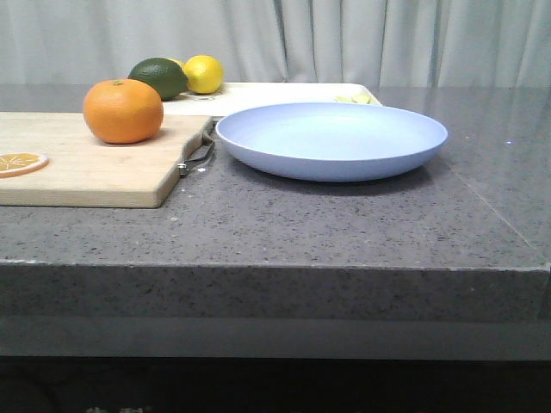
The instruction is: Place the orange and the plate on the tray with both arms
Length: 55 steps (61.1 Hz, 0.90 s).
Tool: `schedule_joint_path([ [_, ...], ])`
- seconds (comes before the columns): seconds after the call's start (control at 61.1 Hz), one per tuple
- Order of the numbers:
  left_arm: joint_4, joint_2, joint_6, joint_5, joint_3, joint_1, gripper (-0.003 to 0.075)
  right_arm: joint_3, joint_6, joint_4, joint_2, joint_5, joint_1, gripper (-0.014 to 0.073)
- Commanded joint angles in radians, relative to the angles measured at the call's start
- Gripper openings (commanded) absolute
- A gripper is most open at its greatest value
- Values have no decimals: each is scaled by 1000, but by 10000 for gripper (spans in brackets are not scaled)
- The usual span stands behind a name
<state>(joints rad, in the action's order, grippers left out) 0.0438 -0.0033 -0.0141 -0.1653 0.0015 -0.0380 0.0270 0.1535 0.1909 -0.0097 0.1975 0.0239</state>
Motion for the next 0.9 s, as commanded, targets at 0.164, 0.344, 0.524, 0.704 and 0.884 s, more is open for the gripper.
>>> schedule_joint_path([
  [0.164, 11, -21, 0, 90, 4, 0, -18, -4, 1, -9, -22, -75, 5, -120],
  [0.344, 11, -21, 0, 90, 4, 0, -18, -4, 1, -9, -22, -75, 5, -120],
  [0.524, 11, -21, 0, 100, 4, 0, -18, -4, 1, -9, -22, -115, 5, -120],
  [0.704, 11, -21, 0, 138, 4, 0, -18, -4, 1, -9, -22, -192, 5, -120],
  [0.884, 11, -21, 0, 314, -4, 0, -18, -88, 0, -8, -22, -215, 3, -120],
])
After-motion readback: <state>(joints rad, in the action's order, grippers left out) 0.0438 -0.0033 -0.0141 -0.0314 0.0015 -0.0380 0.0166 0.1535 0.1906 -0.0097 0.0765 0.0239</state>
